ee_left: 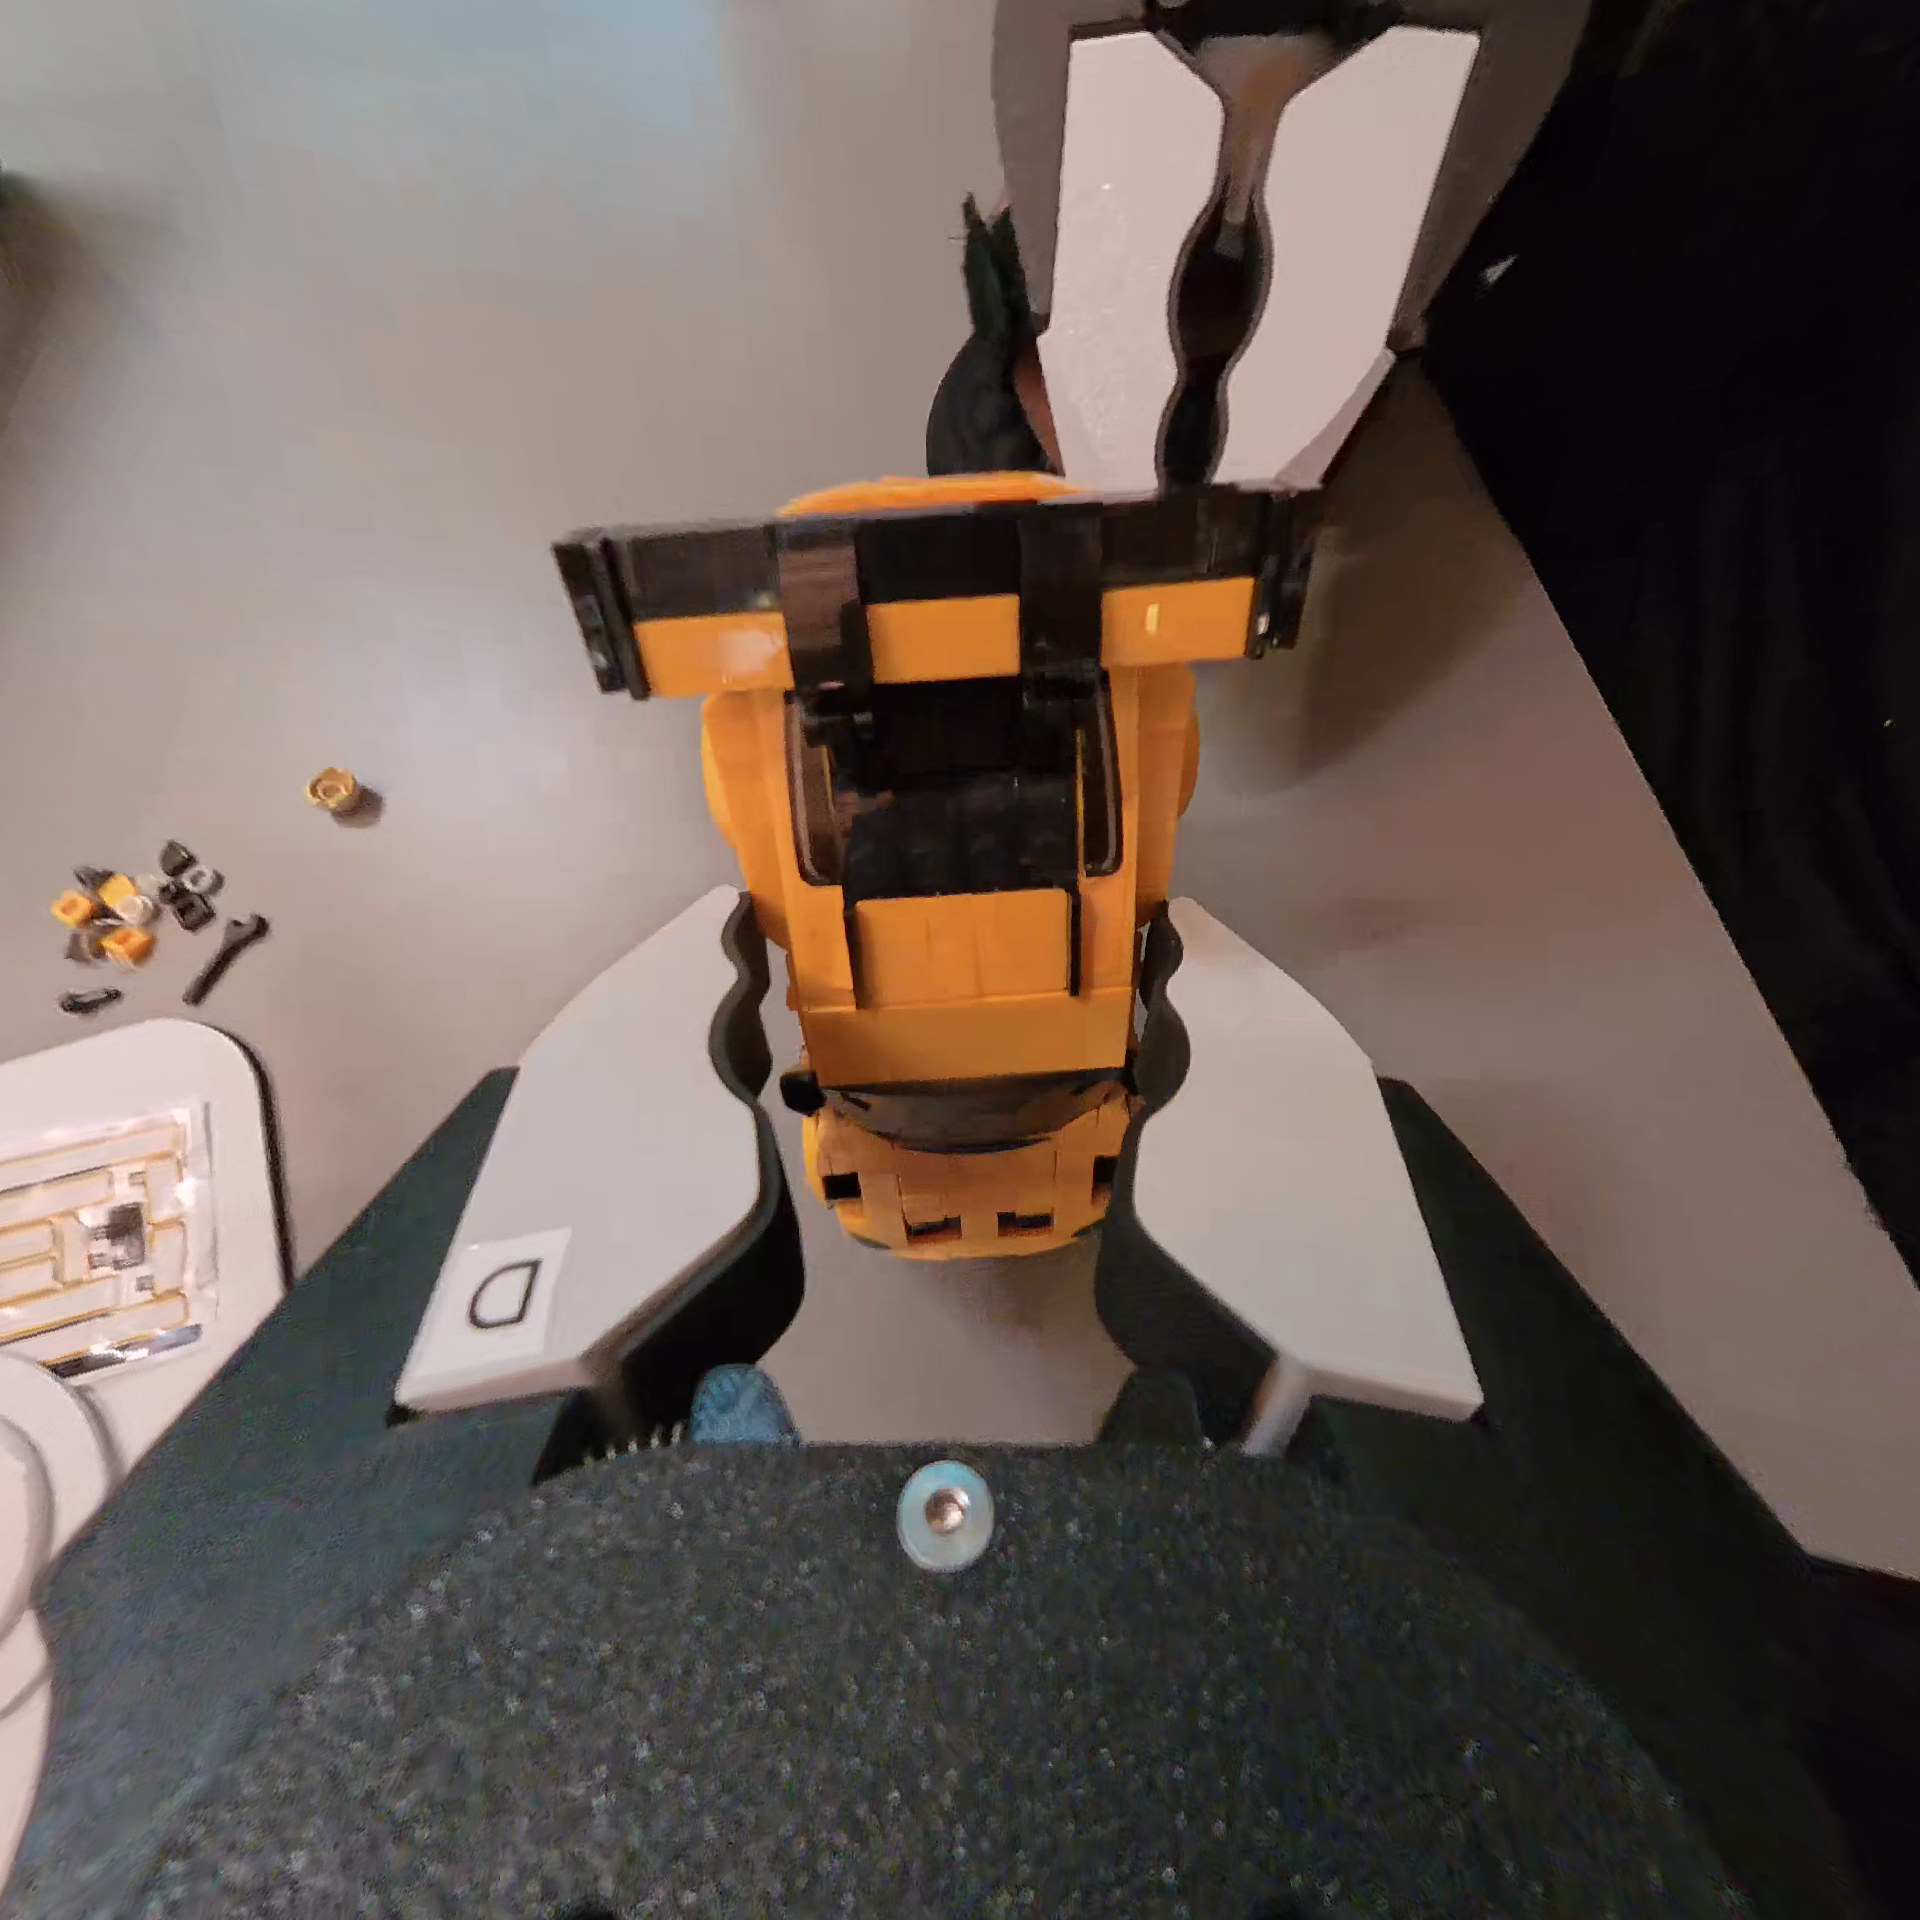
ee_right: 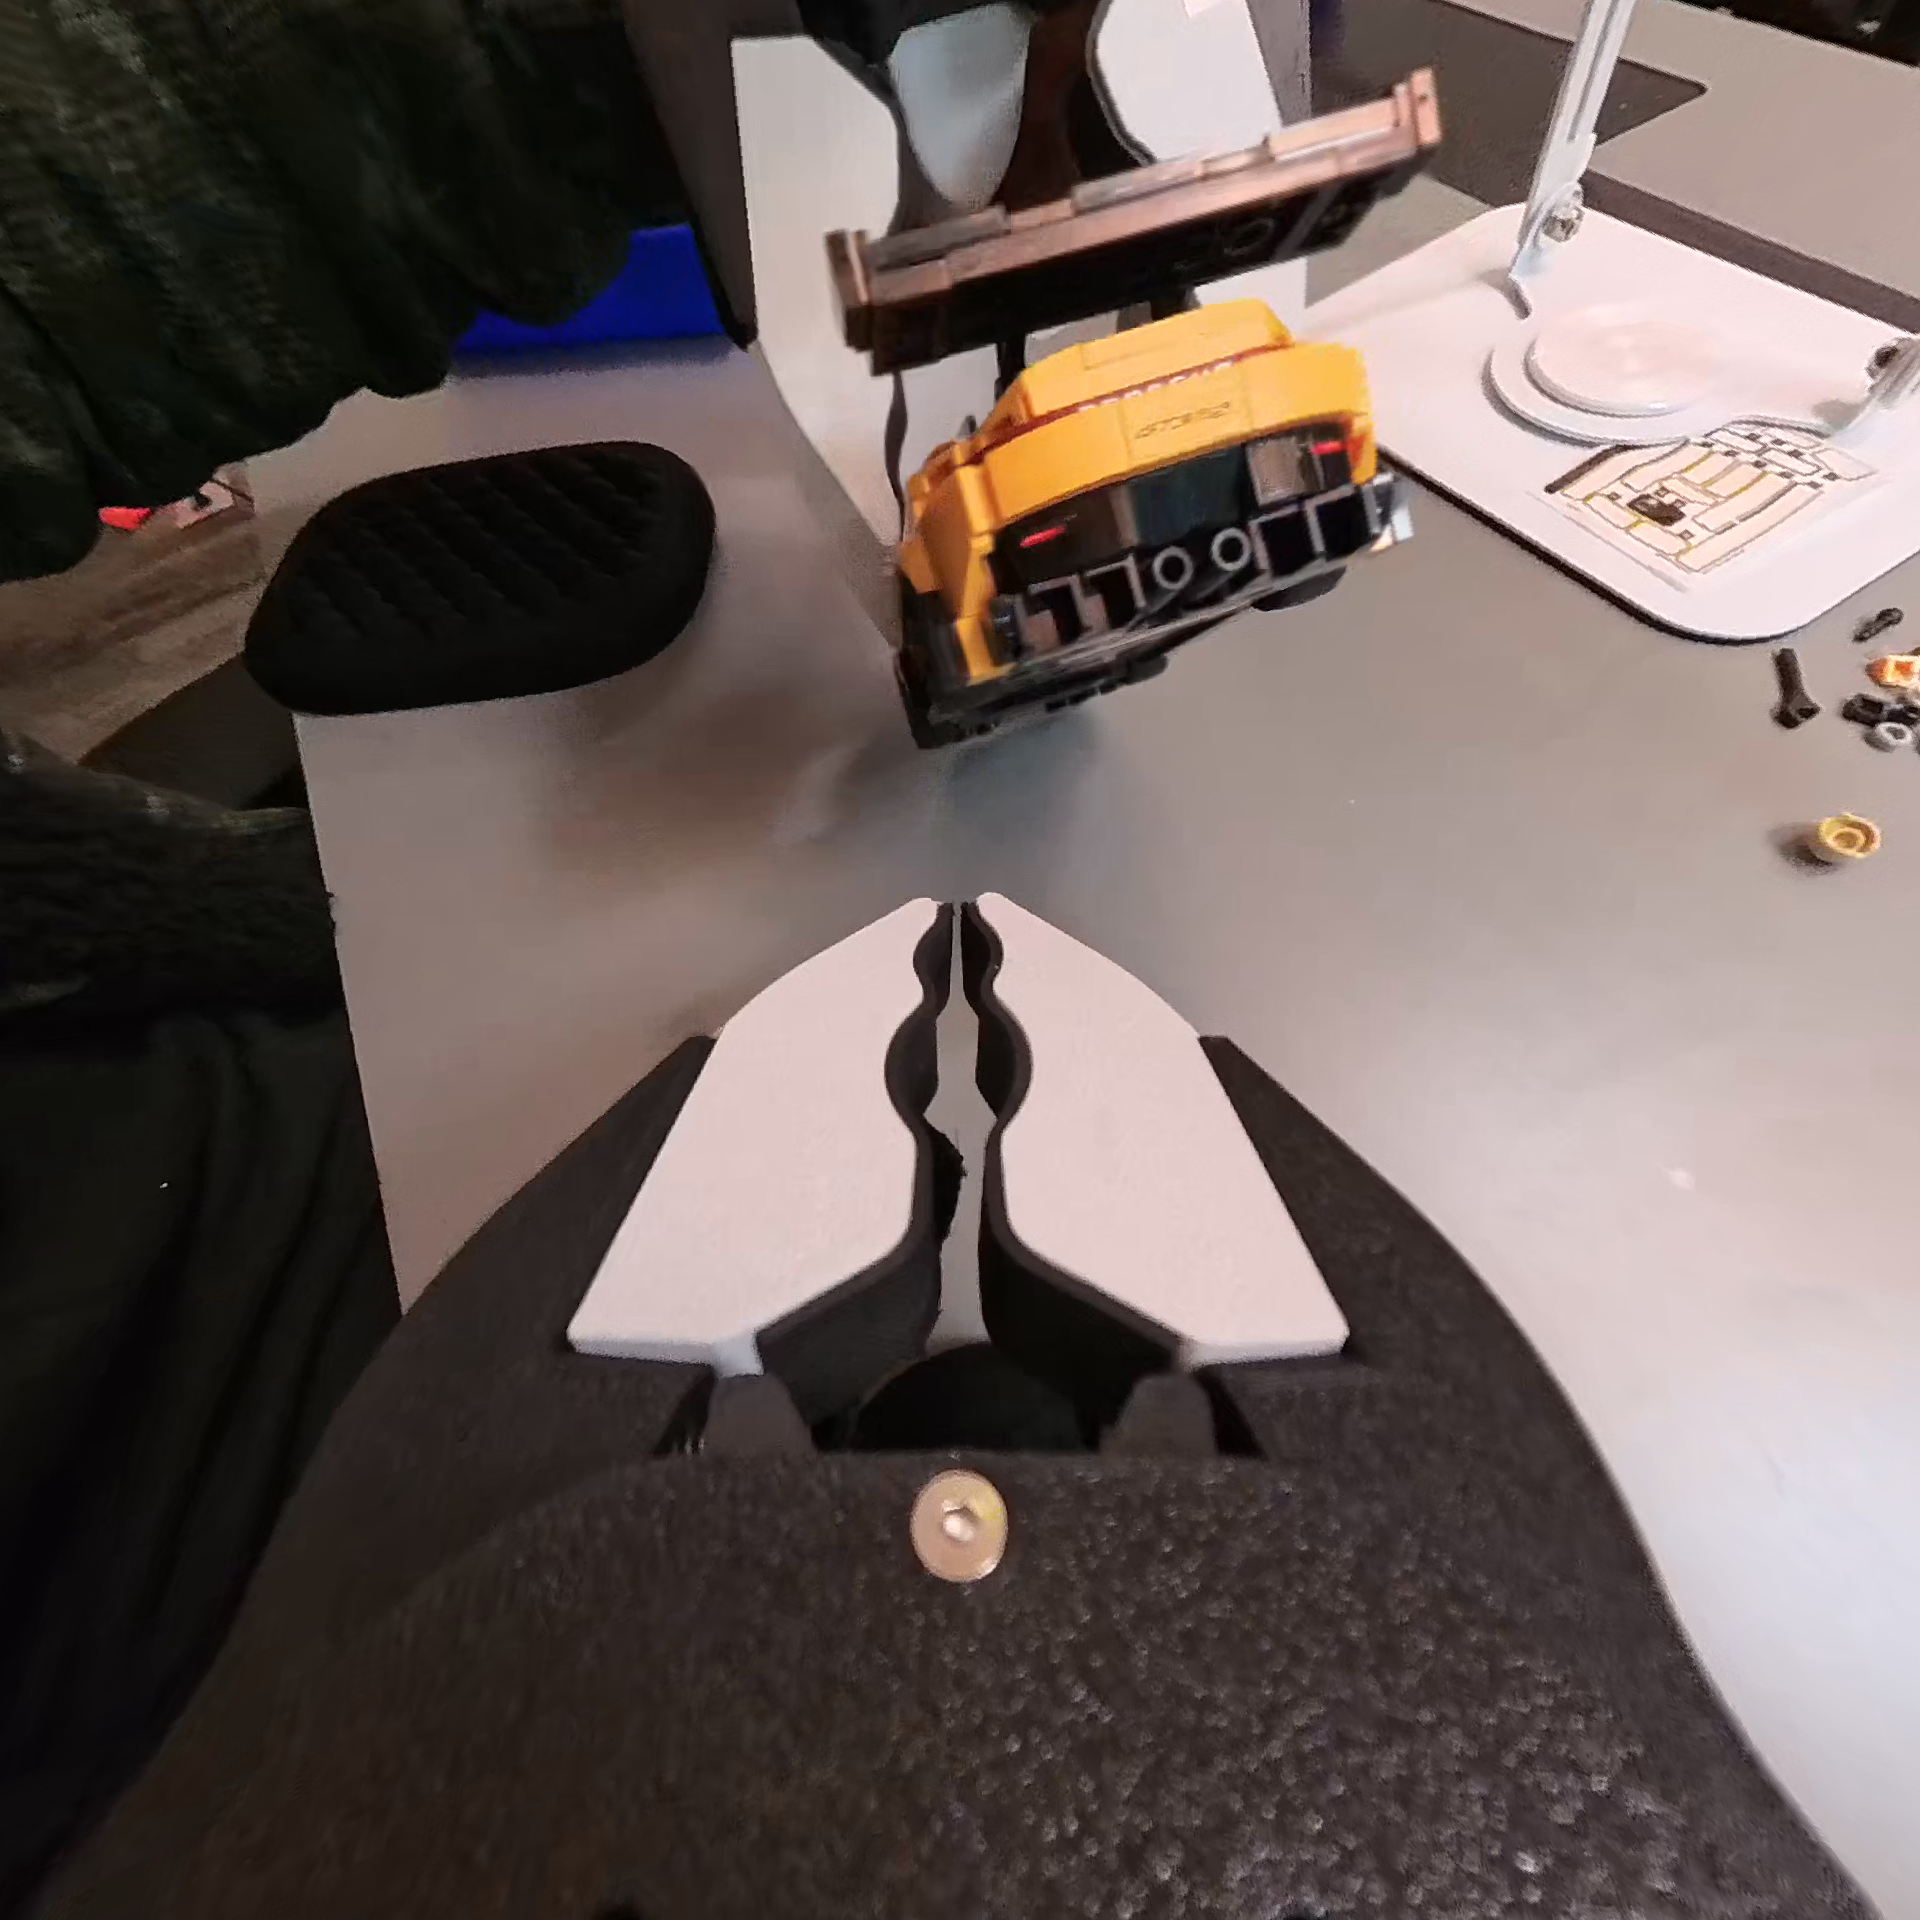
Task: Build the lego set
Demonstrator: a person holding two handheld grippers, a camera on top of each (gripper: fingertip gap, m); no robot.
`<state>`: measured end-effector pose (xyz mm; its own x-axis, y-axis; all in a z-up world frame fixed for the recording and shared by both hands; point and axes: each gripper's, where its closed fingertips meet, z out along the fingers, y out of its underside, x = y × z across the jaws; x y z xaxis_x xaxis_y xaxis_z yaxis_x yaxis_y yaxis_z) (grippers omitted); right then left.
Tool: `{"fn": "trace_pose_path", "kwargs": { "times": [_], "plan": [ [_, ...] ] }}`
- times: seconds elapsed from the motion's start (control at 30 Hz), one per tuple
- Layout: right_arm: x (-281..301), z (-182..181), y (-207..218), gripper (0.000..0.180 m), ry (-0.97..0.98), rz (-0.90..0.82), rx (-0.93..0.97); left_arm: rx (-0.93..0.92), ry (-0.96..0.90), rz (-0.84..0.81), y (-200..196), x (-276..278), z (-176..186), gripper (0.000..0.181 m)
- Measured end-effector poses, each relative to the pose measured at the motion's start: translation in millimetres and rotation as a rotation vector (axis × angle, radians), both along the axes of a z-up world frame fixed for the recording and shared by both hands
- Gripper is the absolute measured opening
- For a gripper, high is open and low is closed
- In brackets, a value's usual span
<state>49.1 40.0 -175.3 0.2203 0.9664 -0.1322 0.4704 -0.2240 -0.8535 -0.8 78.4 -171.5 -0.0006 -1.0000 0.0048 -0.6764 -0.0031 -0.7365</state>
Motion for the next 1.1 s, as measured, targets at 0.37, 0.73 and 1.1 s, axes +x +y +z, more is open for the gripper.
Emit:
{"fn": "trace_pose_path", "kwargs": {
  "times": [0.37, 0.73, 1.1],
  "plan": [
    [1, 0, -6, 0.001, -0.033, 0.065, 0.013, 0.243, 0.064, -0.034, -15, 5, 9, 0.069],
    [1, -4, -6, 0.001, -0.036, 0.120, 0.026, 0.452, 0.112, -0.084, -31, 7, 25, 0.069],
    [8, -3, -6, 0.001, -0.075, 0.213, 0.039, 0.630, 0.195, -0.163, -43, 12, 35, 0.069]
  ]
}}
